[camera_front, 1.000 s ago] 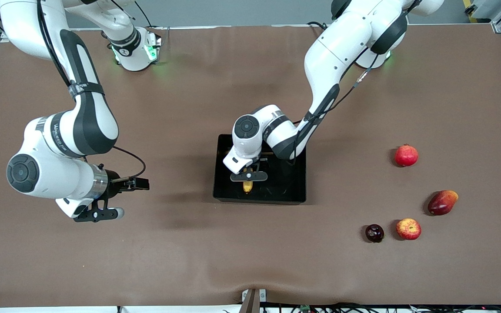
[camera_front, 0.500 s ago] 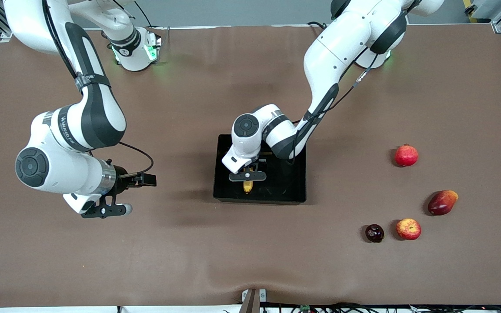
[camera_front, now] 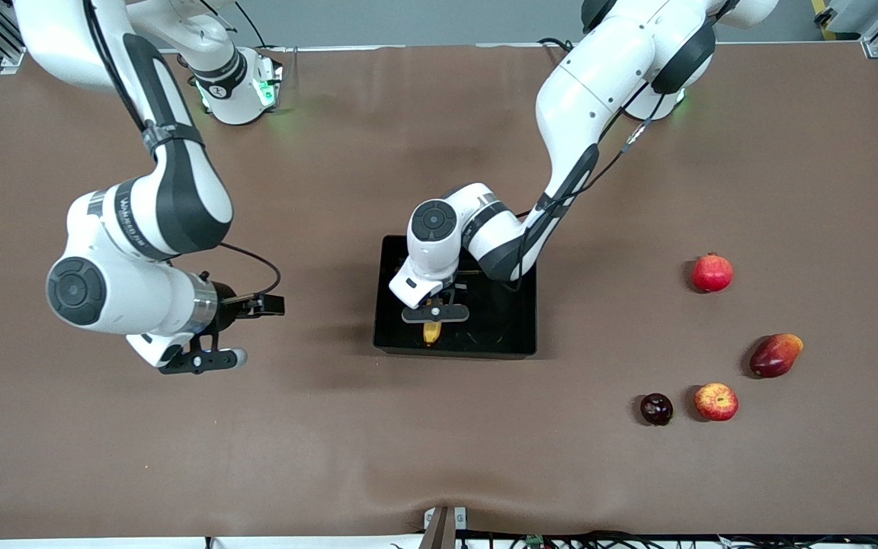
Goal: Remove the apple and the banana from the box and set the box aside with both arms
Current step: 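Reach the left gripper into the tray and grasp the yellow banana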
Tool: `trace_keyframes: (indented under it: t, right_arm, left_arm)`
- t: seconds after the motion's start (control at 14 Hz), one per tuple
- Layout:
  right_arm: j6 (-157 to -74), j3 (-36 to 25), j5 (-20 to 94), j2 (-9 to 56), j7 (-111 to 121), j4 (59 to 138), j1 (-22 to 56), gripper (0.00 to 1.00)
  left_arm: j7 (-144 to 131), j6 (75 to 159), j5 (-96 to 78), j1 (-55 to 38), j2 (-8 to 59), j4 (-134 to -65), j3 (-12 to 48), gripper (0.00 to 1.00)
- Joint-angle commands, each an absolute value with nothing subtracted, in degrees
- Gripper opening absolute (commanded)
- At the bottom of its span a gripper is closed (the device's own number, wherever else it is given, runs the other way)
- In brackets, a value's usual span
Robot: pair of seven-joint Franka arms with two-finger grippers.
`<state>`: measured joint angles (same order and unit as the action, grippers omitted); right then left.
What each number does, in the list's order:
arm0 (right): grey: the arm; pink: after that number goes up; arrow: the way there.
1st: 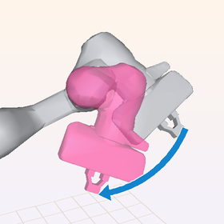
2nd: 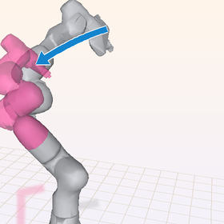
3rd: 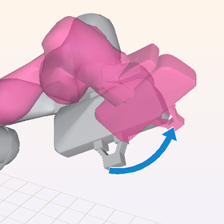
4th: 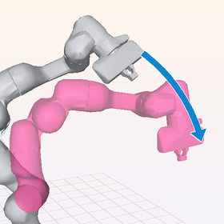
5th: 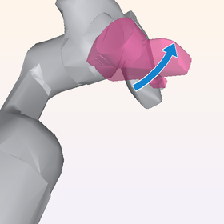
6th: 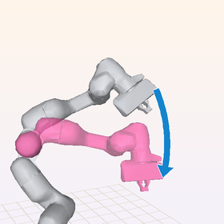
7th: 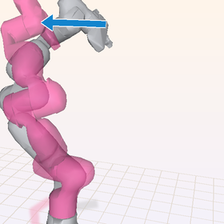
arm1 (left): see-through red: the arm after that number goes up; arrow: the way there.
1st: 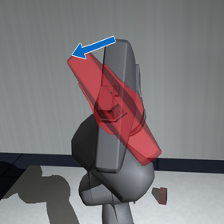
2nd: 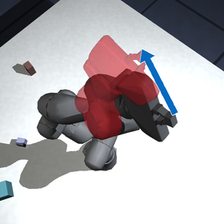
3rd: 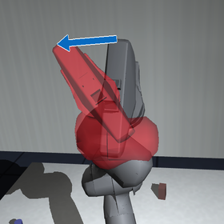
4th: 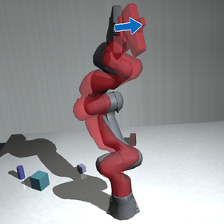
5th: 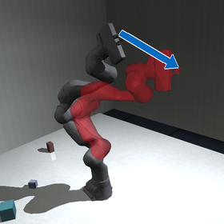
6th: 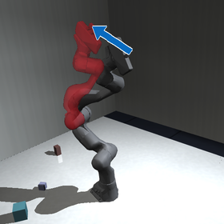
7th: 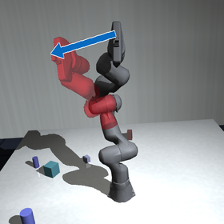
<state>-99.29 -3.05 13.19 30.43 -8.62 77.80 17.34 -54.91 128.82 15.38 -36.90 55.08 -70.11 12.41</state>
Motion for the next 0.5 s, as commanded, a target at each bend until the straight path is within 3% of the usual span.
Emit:
trace_keyframes:
  t: [0.0,0.43]
  right_arm:
    - [-99.2,-3.1,13.0,28.2,-15.3,79.8,20.4,1.00]
    - [-106.5,-3.2,12.2,28.8,-20.3,84.1,25.0,1.00]
  left_arm:
    - [-55.1,123.9,15.6,-36.7,50.9,-70.6,12.2,0.00]
    - [-54.7,117.8,15.6,-34.2,44.0,-70.6,12.7,0.00]
